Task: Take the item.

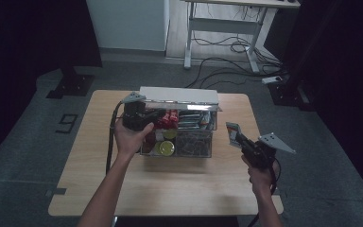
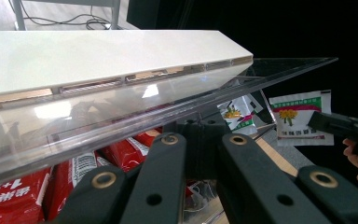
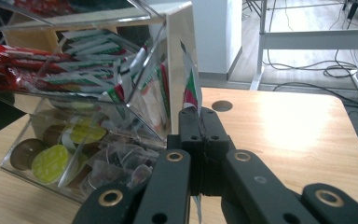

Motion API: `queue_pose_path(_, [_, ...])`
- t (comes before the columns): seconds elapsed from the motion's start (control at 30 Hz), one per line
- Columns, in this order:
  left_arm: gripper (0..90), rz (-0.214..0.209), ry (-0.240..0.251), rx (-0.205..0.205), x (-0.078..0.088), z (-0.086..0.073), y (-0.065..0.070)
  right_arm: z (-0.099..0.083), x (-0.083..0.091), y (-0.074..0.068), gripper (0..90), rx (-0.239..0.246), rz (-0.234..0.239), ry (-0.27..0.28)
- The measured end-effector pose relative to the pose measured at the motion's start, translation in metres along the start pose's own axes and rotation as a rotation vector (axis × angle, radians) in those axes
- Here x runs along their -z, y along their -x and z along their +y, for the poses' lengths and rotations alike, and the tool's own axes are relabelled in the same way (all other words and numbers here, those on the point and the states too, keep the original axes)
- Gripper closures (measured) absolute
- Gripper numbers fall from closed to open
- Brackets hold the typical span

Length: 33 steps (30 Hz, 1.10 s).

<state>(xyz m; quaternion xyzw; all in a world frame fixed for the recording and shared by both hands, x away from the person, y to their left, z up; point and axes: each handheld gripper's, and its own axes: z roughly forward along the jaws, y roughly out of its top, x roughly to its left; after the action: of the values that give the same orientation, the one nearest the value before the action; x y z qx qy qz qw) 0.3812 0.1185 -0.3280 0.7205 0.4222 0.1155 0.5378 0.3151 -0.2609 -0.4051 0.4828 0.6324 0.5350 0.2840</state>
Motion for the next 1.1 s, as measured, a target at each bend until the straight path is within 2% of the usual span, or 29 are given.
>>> queue_pose_path(0.37, [90.0,0.004,-0.001,-0.003,0.001,0.000,0.001,-0.024,-0.004,0.009,89.4,-0.025,-0.016,-0.037])
queue_pose_path(0.67, [90.0,0.005,-0.001,-0.004,0.000,0.000,0.002,-0.037,-0.008,0.013,89.3,-0.035,-0.022,-0.063])
queue_pose_path(1.1, [90.0,0.007,-0.002,-0.006,0.000,0.000,0.002,-0.065,-0.022,0.017,89.3,-0.066,-0.028,-0.132])
